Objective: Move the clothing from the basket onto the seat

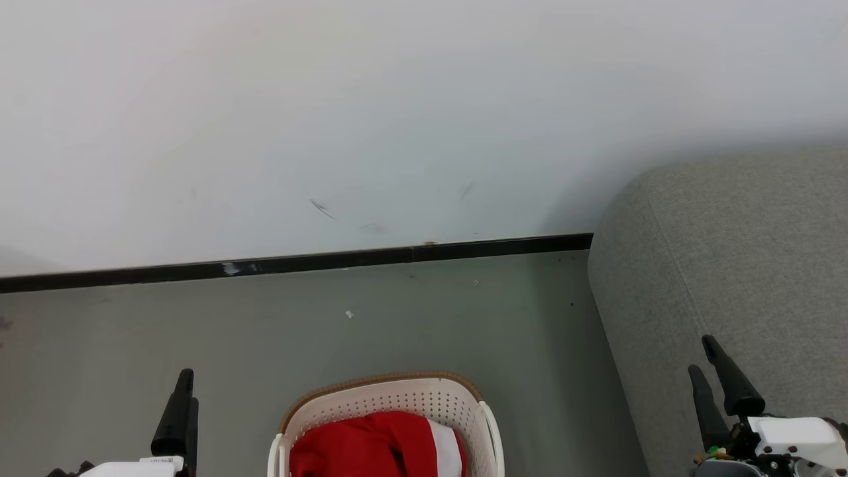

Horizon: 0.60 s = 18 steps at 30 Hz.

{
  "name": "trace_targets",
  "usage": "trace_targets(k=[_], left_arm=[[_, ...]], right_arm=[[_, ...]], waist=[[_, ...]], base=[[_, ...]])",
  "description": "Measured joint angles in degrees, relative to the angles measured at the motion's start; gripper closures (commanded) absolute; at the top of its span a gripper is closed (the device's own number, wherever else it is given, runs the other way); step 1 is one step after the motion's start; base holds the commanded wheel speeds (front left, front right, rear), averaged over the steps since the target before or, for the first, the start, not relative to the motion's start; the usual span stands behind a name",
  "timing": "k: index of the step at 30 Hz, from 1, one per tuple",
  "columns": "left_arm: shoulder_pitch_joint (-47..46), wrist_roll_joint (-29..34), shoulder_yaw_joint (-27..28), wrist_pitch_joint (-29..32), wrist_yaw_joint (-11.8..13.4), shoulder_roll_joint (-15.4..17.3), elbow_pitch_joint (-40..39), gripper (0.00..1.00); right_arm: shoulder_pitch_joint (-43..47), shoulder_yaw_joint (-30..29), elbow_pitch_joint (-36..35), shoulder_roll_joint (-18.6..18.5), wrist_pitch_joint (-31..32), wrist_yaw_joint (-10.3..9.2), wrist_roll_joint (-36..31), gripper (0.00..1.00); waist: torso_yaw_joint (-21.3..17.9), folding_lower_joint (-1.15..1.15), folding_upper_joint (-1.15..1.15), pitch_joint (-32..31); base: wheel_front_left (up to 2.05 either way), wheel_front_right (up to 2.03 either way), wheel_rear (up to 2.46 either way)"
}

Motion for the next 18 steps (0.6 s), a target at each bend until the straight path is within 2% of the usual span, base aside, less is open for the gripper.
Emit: trace_targets(k=[11,18], left_arm=[[-0.4,4.5,-1.2,-2.7,-0.1,1.3,-2.5,0.0],[-0.9,9.2,-2.6,-4.2,-0.1,2.5,-3.5,0.0]], right_arm=[[-0.2,0.2,-3.2,-0.9,-1.4,0.0,-5.5,0.0],[-0.3,1.3,-4.8,-2.4,-2.3,0.0,-10.7,0.0]], waist=[[0.0,0.39,0.0,-0.2],[0.0,0.48,0.0,-0.2]], base=[[0.0,0.0,0.0],[0.0,0.0,0.0]])
